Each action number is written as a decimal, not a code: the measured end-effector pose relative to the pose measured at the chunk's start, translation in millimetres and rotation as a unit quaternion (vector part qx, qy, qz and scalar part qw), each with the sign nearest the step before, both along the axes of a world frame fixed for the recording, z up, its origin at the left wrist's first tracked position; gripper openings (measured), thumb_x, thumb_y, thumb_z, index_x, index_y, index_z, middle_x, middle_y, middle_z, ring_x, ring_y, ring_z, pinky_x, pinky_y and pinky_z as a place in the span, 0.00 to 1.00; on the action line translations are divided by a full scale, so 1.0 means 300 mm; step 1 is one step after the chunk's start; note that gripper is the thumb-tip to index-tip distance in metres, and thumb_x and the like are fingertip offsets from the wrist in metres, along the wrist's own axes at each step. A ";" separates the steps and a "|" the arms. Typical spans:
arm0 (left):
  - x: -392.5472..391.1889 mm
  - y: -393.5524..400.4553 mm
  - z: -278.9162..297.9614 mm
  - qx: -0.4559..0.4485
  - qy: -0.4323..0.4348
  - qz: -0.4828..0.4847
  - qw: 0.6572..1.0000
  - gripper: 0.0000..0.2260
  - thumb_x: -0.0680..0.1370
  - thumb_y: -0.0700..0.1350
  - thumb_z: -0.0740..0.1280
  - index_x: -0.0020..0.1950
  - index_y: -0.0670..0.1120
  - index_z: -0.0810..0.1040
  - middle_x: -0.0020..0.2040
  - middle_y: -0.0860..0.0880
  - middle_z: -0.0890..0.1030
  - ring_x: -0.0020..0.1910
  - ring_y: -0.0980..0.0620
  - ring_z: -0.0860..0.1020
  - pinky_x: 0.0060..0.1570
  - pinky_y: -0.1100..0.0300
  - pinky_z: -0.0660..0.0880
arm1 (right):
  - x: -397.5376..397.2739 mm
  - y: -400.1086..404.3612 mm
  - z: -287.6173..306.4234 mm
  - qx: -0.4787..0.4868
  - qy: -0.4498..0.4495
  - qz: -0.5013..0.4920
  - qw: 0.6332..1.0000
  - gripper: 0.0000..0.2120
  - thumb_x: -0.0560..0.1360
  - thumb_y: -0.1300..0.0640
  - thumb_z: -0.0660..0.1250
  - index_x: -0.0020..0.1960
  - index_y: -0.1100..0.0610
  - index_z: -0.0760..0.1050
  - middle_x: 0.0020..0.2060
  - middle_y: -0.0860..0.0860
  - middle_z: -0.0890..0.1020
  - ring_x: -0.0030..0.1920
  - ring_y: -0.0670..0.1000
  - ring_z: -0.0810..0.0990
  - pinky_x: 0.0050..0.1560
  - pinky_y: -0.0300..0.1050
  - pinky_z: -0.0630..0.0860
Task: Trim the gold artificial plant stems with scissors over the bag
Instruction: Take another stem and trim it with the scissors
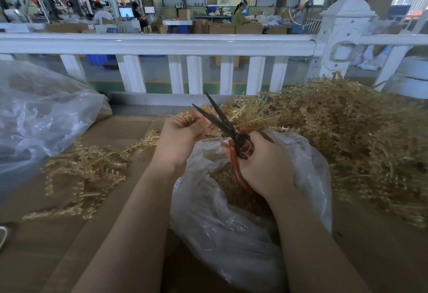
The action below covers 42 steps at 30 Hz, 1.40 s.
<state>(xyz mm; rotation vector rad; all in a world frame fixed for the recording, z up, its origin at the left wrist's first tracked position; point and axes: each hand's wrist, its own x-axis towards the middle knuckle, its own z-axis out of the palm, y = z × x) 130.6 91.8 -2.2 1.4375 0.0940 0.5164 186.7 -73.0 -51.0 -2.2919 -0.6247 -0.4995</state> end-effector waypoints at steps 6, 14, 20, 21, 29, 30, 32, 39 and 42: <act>0.002 0.003 -0.001 -0.006 0.010 0.000 1.000 0.14 0.78 0.36 0.68 0.37 0.49 0.86 0.41 0.49 0.86 0.44 0.52 0.82 0.53 0.56 0.77 | -0.008 -0.003 -0.001 0.015 -0.055 -0.013 0.998 0.18 0.74 0.34 0.69 0.43 0.49 0.77 0.32 0.37 0.72 0.35 0.42 0.73 0.35 0.39 0.73; -0.005 0.006 0.004 -0.016 0.009 -0.027 0.999 0.10 0.78 0.36 0.67 0.40 0.47 0.84 0.36 0.51 0.83 0.38 0.56 0.79 0.45 0.62 0.75 | -0.013 -0.001 0.002 0.028 -0.073 -0.011 0.997 0.21 0.73 0.32 0.65 0.43 0.50 0.80 0.34 0.40 0.77 0.36 0.44 0.77 0.38 0.41 0.78; -0.003 0.013 -0.003 -0.005 0.020 -0.029 0.999 0.08 0.79 0.37 0.67 0.41 0.45 0.81 0.35 0.51 0.81 0.37 0.55 0.77 0.45 0.61 0.73 | -0.016 0.000 0.005 0.024 -0.072 -0.012 0.997 0.18 0.72 0.36 0.74 0.36 0.47 0.73 0.28 0.36 0.69 0.29 0.37 0.67 0.31 0.31 0.63; -0.001 0.013 -0.004 0.005 0.021 -0.023 1.000 0.08 0.80 0.37 0.66 0.42 0.44 0.80 0.35 0.50 0.81 0.36 0.55 0.77 0.44 0.61 0.73 | -0.018 0.000 0.007 0.022 -0.073 -0.011 0.997 0.19 0.72 0.36 0.74 0.35 0.46 0.70 0.27 0.36 0.67 0.28 0.35 0.66 0.31 0.30 0.61; 0.001 0.014 0.001 0.058 -0.033 0.040 0.997 0.06 0.79 0.31 0.64 0.55 0.37 0.77 0.35 0.45 0.81 0.33 0.53 0.80 0.38 0.63 0.78 | -0.026 0.002 0.015 0.004 -0.037 -0.026 0.999 0.22 0.76 0.37 0.68 0.31 0.43 0.61 0.24 0.40 0.66 0.26 0.38 0.65 0.29 0.31 0.56; 0.002 0.015 -0.002 0.061 -0.035 0.041 0.997 0.05 0.80 0.32 0.64 0.54 0.35 0.76 0.34 0.45 0.81 0.32 0.53 0.80 0.37 0.63 0.78 | -0.024 0.001 0.013 0.002 -0.032 -0.024 0.999 0.22 0.76 0.38 0.68 0.31 0.44 0.62 0.24 0.40 0.67 0.27 0.38 0.66 0.29 0.32 0.56; -0.001 0.011 -0.001 0.077 -0.041 0.037 0.996 0.04 0.81 0.34 0.64 0.53 0.36 0.77 0.34 0.47 0.81 0.32 0.53 0.81 0.36 0.62 0.79 | -0.023 0.000 0.013 0.001 -0.021 -0.019 1.000 0.21 0.75 0.40 0.67 0.31 0.46 0.63 0.25 0.41 0.67 0.27 0.39 0.66 0.29 0.34 0.57; 0.001 0.007 -0.004 0.092 -0.051 0.070 0.992 0.05 0.81 0.36 0.65 0.49 0.39 0.80 0.42 0.42 0.84 0.35 0.52 0.80 0.39 0.62 0.80 | -0.034 -0.001 0.026 0.000 -0.021 -0.008 1.000 0.17 0.73 0.35 0.59 0.32 0.44 0.61 0.24 0.41 0.66 0.26 0.39 0.66 0.28 0.33 0.56; 0.006 -0.005 -0.007 0.045 -0.046 0.088 0.994 0.07 0.81 0.38 0.66 0.45 0.42 0.81 0.35 0.48 0.82 0.33 0.55 0.78 0.36 0.65 0.76 | -0.027 0.003 0.017 -0.006 0.001 -0.007 1.000 0.16 0.74 0.36 0.59 0.35 0.45 0.67 0.25 0.42 0.71 0.28 0.40 0.69 0.28 0.34 0.58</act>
